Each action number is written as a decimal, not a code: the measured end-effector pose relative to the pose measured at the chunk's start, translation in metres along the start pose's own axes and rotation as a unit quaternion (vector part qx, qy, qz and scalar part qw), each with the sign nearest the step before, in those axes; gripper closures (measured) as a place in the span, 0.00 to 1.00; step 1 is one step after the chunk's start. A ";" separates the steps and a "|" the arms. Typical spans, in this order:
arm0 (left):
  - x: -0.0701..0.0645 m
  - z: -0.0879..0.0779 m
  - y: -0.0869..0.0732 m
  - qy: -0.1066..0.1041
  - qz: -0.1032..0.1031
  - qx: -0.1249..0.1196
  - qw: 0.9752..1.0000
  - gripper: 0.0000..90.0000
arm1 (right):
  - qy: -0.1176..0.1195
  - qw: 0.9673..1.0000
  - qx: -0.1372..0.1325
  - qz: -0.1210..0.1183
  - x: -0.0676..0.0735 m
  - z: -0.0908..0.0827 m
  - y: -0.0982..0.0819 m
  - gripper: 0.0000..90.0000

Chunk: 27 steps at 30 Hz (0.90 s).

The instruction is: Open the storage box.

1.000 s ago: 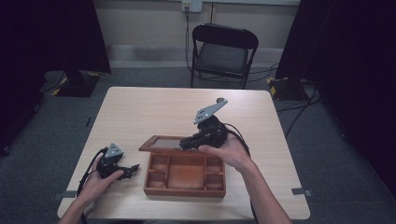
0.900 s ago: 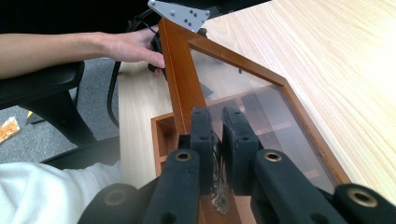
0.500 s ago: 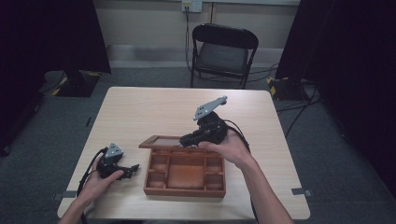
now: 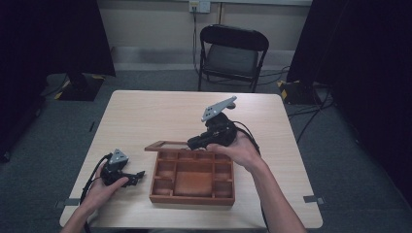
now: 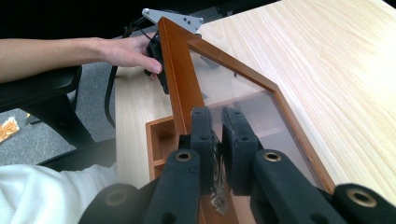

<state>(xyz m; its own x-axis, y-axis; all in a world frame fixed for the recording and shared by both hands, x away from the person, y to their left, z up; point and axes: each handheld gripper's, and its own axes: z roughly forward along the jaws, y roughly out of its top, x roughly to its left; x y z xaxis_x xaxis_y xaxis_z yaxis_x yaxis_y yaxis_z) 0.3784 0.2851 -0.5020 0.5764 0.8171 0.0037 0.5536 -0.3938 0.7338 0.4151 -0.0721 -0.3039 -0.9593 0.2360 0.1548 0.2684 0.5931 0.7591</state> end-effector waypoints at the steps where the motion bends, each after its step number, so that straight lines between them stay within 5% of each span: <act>1: 0.000 0.000 0.000 0.000 0.000 0.000 1.000 0.12 | 0.000 1.000 0.001 0.001 0.000 0.000 0.000 0.93; 27: 0.000 0.000 0.000 0.000 0.001 0.000 1.000 0.12 | 0.001 1.000 0.001 0.002 -0.008 -0.003 0.008 0.93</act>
<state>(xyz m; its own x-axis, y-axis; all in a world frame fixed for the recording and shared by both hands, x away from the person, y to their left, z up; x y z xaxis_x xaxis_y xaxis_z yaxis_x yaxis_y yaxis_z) 0.3785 0.2853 -0.5019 0.5775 0.8164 0.0042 0.5534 -0.3952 0.7332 0.4249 -0.0717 -0.2966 -0.9584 0.2373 0.1589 0.2726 0.5940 0.7569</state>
